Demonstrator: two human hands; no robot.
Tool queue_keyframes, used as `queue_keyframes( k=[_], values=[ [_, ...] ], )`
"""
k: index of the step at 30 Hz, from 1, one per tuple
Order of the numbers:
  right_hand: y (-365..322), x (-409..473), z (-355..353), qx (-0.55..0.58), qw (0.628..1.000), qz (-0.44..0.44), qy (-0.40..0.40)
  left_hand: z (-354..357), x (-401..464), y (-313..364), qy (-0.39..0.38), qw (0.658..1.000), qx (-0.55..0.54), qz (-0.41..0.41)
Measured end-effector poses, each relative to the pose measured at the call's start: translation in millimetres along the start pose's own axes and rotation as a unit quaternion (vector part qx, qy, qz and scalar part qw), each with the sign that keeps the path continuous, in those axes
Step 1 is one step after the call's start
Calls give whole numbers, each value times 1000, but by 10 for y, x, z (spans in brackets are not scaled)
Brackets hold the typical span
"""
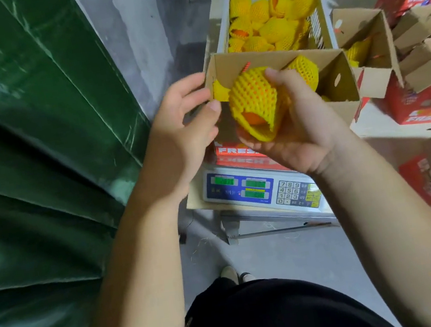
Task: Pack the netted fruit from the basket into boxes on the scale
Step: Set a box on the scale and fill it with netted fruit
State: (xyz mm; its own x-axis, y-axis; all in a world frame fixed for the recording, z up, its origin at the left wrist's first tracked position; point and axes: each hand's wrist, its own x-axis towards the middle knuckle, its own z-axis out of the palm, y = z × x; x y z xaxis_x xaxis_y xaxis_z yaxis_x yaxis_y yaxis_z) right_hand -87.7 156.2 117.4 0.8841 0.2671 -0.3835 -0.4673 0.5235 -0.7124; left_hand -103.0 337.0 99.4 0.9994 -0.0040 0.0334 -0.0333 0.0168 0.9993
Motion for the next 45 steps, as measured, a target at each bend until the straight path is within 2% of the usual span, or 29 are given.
queue_keyframes(
  k=[4,7,9,11,13,15,16,17,18,21,26,45],
  values=[
    [-79,86,-83,12,994,-63,86,-144,-102,-71,25,998,27,-55],
    [-174,302,-169,-109,958,-182,193,-207,-170,-100,30,995,43,-79],
    [-215,480,-233,-233,910,-256,228,-245,-206,-100,34,994,59,-87],
    [-245,648,-309,-368,858,-276,227,-279,-227,-87,40,993,66,-88],
    [-268,772,-383,-537,789,-222,198,-286,-239,-76,45,992,74,-87],
    [-269,817,-403,-672,698,-165,184,-280,-248,-75,44,992,81,-86],
    [-257,801,-385,-704,668,-165,179,-278,-254,-77,45,992,84,-86],
    [-234,767,-358,-713,655,-179,175,-276,-260,-79,47,991,87,-87],
    [-205,722,-333,-706,657,-201,172,-276,-265,-79,50,991,88,-88],
    [-87,534,-272,-656,694,-252,158,-281,-268,-83,54,990,95,-90],
    [121,276,-258,-588,751,-275,117,-239,-259,-64,53,990,94,-93],
    [247,205,-138,-558,786,-262,50,-176,-97,-86,15,991,97,-87]
  ],
)
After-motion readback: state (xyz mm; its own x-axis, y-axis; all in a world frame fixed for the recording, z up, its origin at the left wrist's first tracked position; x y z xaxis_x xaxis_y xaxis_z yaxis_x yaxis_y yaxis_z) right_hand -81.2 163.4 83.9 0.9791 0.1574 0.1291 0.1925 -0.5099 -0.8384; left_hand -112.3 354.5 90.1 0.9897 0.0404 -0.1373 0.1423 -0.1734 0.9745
